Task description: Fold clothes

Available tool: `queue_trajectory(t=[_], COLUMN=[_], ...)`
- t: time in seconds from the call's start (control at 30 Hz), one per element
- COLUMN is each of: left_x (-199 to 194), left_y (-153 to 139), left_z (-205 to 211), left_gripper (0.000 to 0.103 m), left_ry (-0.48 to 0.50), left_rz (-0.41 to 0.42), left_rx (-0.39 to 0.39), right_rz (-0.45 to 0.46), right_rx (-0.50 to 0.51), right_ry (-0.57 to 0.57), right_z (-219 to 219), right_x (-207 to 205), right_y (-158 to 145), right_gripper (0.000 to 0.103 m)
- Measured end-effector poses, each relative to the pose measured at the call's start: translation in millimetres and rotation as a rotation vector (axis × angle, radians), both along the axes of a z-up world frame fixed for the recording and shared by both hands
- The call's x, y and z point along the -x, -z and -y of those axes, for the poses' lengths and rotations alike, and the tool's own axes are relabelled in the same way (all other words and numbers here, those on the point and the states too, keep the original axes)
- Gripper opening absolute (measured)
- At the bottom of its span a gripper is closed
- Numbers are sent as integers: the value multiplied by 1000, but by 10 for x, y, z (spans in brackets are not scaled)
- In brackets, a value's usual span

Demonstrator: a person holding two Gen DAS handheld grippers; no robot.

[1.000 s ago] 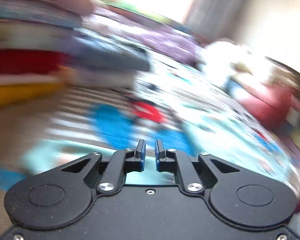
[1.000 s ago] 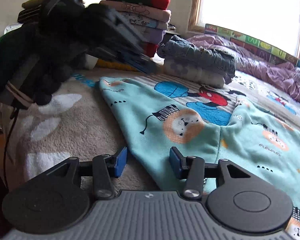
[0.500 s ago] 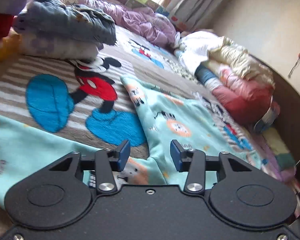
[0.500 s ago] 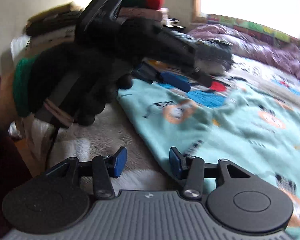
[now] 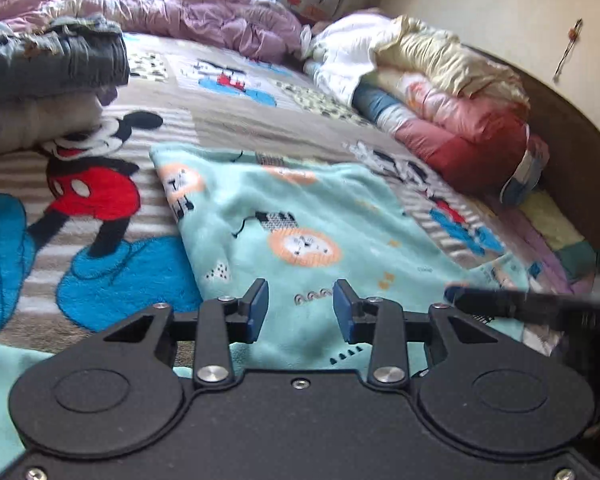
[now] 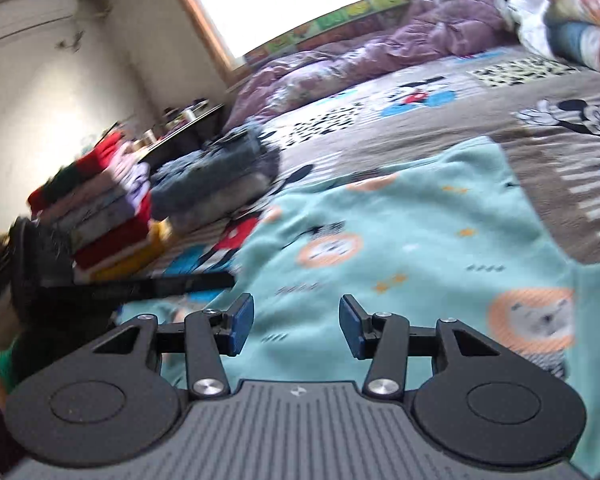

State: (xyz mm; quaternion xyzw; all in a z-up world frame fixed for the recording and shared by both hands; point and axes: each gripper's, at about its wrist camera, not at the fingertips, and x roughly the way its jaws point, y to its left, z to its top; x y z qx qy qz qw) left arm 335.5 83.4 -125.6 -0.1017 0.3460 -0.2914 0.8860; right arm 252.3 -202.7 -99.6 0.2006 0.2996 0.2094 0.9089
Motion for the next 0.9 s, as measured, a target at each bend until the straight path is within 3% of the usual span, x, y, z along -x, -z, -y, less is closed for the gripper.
queue_trajectory(t=[0.23, 0.47, 0.57, 0.63, 0.7, 0.8, 0.9], left_x=[-300, -692, -844, -909, -908, -857, -904], left_y=[140, 148, 167, 184, 176, 115, 124], left_z=[-90, -152, -203, -288, -360, -430, -419], left_gripper=[35, 34, 35, 48, 69, 76, 76], left_ry=[-89, -127, -153, -175, -176, -179, -168], left_rz=[-89, -152, -205, -264, -300, -310, -338], left_rx=[-3, 52, 109, 206, 286, 337, 381], right_rz=[-117, -229, -264, -279, -283, -284, -291], right_rx=[-38, -73, -109, -147, -173, -217, -279], right_ry=[12, 7, 3, 8, 21, 48, 72], right_z=[456, 739, 839, 906, 968, 1068, 1173], right_x=[-616, -1177, -1408, -1545, -1665, -1828, -1967], right_y=[150, 304, 354, 368, 374, 405, 474], right_gripper=[49, 49, 48, 48, 48, 48, 48])
